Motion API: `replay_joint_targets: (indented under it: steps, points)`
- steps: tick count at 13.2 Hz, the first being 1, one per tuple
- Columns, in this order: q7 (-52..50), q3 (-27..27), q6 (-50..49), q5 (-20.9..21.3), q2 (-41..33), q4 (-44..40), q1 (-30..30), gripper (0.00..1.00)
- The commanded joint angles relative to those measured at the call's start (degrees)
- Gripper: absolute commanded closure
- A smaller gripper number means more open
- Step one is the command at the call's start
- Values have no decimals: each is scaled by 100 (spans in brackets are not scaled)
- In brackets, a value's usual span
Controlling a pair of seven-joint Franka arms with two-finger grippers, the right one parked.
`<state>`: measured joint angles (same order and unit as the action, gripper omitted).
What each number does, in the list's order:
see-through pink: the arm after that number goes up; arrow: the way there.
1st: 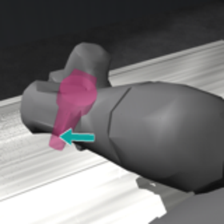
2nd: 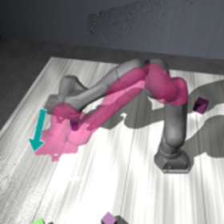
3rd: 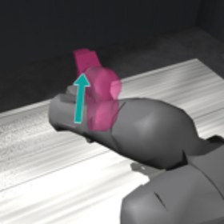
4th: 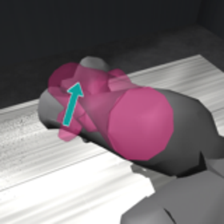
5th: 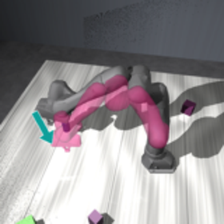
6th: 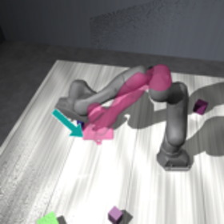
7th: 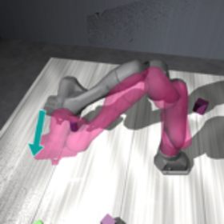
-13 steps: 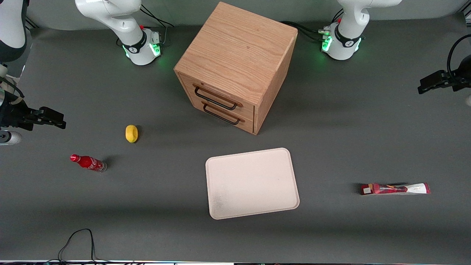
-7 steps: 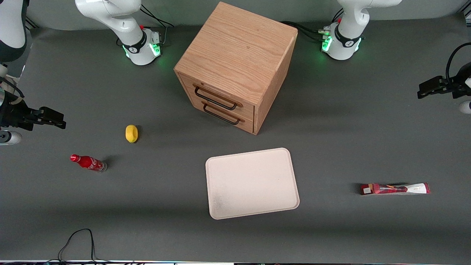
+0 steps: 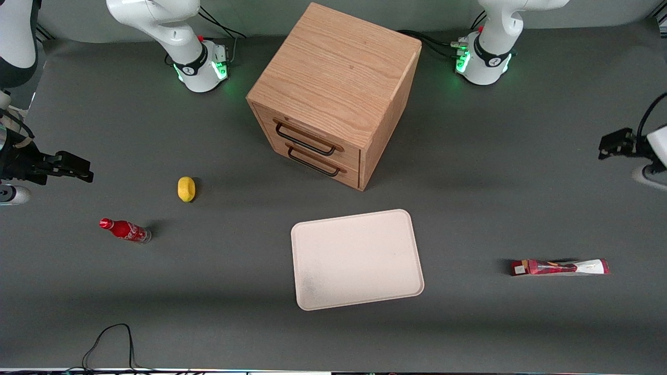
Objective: Place red cookie box on tray
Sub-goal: 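Move the open left gripper down over the red shortbread box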
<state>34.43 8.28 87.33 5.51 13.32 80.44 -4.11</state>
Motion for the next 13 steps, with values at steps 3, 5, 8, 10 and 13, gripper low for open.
replay_joint_targets:
  steps: [3,5,8,10,13]
  points:
    - [2652,7,258,-85,1347,-1162,331,1]
    - [3661,7,721,-348,1602,-1136,376,1]
    - [4555,16,1181,-692,1972,-1154,524,1]
    - [4712,-1,1251,-1033,2252,-1153,744,1]
    - [5213,-1,1768,-1026,2674,-1145,701,1]
